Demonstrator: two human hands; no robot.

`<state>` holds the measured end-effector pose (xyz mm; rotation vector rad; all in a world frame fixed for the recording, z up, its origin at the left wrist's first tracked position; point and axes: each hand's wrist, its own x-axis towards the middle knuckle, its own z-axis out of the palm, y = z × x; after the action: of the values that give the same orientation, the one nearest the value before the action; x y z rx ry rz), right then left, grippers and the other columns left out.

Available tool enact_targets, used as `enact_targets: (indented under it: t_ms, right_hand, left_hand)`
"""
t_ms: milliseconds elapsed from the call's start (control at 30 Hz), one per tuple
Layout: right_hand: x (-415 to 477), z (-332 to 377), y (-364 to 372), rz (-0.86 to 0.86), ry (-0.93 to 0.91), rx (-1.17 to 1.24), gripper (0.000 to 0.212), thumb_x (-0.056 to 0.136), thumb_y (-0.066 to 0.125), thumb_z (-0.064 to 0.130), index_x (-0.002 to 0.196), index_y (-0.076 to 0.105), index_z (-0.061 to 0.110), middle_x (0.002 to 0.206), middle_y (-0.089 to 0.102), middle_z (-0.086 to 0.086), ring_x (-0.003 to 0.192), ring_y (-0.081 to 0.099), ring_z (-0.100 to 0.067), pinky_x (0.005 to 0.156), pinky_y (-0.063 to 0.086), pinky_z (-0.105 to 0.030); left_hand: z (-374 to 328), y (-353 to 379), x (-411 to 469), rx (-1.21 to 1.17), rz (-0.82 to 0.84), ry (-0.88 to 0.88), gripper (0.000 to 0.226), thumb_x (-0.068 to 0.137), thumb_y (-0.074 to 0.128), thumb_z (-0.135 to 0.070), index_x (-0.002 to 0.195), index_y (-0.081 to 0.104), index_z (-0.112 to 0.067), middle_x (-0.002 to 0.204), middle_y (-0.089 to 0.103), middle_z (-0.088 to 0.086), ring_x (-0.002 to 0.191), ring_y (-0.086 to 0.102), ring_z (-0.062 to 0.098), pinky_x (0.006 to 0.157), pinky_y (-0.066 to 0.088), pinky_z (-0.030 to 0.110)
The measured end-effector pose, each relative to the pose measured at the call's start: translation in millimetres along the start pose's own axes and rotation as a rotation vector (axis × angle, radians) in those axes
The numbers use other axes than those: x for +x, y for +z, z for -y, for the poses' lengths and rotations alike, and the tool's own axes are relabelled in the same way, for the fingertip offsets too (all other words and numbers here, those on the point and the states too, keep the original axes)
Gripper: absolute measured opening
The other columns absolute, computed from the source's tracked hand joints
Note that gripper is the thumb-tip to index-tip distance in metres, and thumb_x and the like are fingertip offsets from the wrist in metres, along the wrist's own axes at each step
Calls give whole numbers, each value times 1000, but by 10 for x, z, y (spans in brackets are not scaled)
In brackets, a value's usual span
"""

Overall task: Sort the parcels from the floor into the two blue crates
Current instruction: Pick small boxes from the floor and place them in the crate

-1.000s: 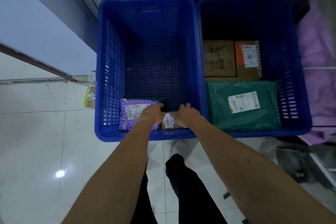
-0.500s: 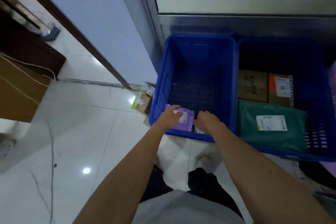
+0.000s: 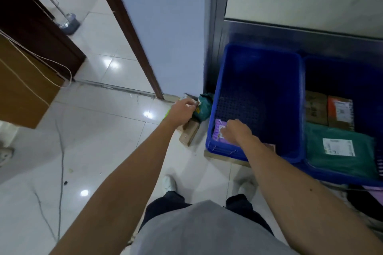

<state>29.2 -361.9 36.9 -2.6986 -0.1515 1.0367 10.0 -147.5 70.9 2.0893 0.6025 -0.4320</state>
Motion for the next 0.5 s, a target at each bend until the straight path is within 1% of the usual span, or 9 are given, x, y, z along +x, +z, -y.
enact_targets:
  t_ms: [33, 67, 100, 133, 167, 233, 267, 367, 500]
  right_hand:
    - [-12, 127, 57, 2, 17, -18, 41, 99, 42, 32, 125, 58, 5, 129, 55, -16, 102, 59, -34, 87, 49, -40]
    - [-8, 258, 121, 1, 32, -36, 41, 100, 42, 30, 129, 57, 4, 132, 54, -16, 105, 59, -34, 87, 48, -38]
    - [-7, 393, 182, -7, 37, -56, 41, 101, 41, 27, 131, 56, 3, 132, 55, -16, 108, 59, -33, 86, 47, -36]
    - [-11, 532, 232, -12, 33, -72, 39, 102, 40, 24, 129, 58, 2, 131, 57, -16, 111, 59, -33, 85, 47, -36]
    - [-14, 670, 283, -19, 27, -82, 37, 102, 41, 23, 125, 60, 2, 128, 59, -16, 112, 58, -33, 86, 48, -38]
    - [26, 914, 415, -31, 28, -60, 34, 100, 42, 25, 119, 60, 3, 125, 59, -18, 109, 60, -37, 87, 49, -43]
    - [35, 1016, 471, -36, 26, -44, 34, 99, 42, 26, 118, 59, 3, 124, 59, -19, 107, 60, -38, 88, 49, -44]
    - [47, 1216, 617, -21, 26, -30, 36, 96, 43, 30, 115, 62, 5, 125, 57, -20, 106, 59, -39, 89, 48, -43]
    - [175, 1292, 846, 66, 54, -48, 39, 98, 41, 30, 120, 62, 5, 130, 56, -19, 111, 57, -39, 91, 48, -43]
  left_hand:
    - [94, -130, 18, 4, 10, 7, 16, 93, 57, -35, 101, 69, -29, 110, 71, 9, 105, 66, 28, 97, 52, 43]
    - [205, -245, 56, 6, 22, 5, 22, 94, 56, -31, 107, 70, -20, 111, 71, 10, 102, 67, 29, 96, 52, 43]
    - [303, -352, 86, 13, 32, -4, 24, 95, 54, -27, 109, 70, -15, 112, 70, 10, 101, 67, 30, 96, 52, 42]
    - [426, -427, 140, 15, 47, -20, 23, 95, 52, -25, 107, 70, -16, 112, 69, 9, 100, 67, 29, 96, 52, 42]
    - [556, -493, 181, 15, 70, -37, 19, 95, 52, -25, 102, 69, -20, 112, 69, 7, 101, 66, 28, 97, 52, 42]
    - [825, -613, 270, 2, 101, -64, 12, 94, 54, -29, 94, 66, -27, 112, 69, 8, 101, 67, 28, 96, 53, 44]
    - [948, -653, 323, 4, 113, -81, 12, 94, 55, -30, 95, 66, -27, 112, 69, 9, 102, 67, 28, 96, 54, 43]
    - [1154, -737, 409, 1, 155, -116, 22, 94, 54, -31, 108, 67, -20, 118, 68, 13, 107, 66, 32, 96, 52, 42]
    - [1391, -676, 526, -35, 190, -131, 29, 96, 51, -26, 115, 67, -11, 116, 70, 14, 109, 66, 32, 98, 53, 45]
